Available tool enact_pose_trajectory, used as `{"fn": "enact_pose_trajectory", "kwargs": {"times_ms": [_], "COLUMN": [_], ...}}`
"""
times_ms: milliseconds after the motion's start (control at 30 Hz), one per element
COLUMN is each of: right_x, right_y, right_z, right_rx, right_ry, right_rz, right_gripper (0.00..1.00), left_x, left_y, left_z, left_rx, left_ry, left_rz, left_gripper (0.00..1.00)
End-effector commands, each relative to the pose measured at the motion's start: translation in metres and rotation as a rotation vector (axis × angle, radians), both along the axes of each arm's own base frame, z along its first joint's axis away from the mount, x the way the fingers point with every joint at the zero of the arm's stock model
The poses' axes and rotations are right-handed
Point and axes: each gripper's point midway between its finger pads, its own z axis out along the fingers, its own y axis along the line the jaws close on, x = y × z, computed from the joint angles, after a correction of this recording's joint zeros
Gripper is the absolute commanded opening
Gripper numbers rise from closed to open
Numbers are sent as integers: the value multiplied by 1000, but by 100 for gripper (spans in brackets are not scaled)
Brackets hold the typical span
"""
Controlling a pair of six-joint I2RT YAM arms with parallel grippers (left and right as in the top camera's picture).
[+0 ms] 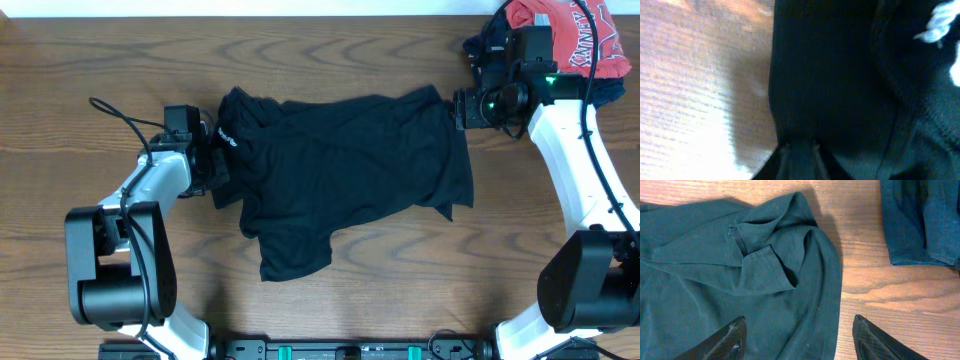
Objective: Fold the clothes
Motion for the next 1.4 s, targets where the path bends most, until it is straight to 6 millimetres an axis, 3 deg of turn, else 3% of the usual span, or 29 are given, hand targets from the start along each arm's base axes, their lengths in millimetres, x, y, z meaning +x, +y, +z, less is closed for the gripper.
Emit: {"fn": "enact_pose_trajectory", "kwargs": {"times_ms": [0,200,367,667,933,1033,1167,1233,1367], "right_x": [-1,-1,-1,-1,1,1,1,0,-6], "right_y": [1,1,1,2,2,2,2,3,8], "right_z": [-2,-2,-2,-2,-1,-1,-1,-1,6], "right_rx": [11,11,11,18,18,18,19,24,61], "right_ry": [9,10,10,8,1,1,1,1,13], "right_rz": [-7,-7,-7,-4,-4,-4,-4,-2,-6], "right_gripper": [66,66,66,66,67,68,69,68,83], "left_x": [-19,-19,-19,0,24,30,40,42,30], "left_y": [-2,1,30,84,109,107,84,65,36], "left_z": [-20,-25,-24,-12,4,12,40,63,124], "left_rx": [-7,6,162,260,287,283,200,133,48], "left_ry": [48,30,32,-78,-205,-224,-271,-309,-409], "left_rz": [12,15,69,189,233,230,171,124,65], "left_gripper": [13,6,6,6,6,6,6,6,7]}}
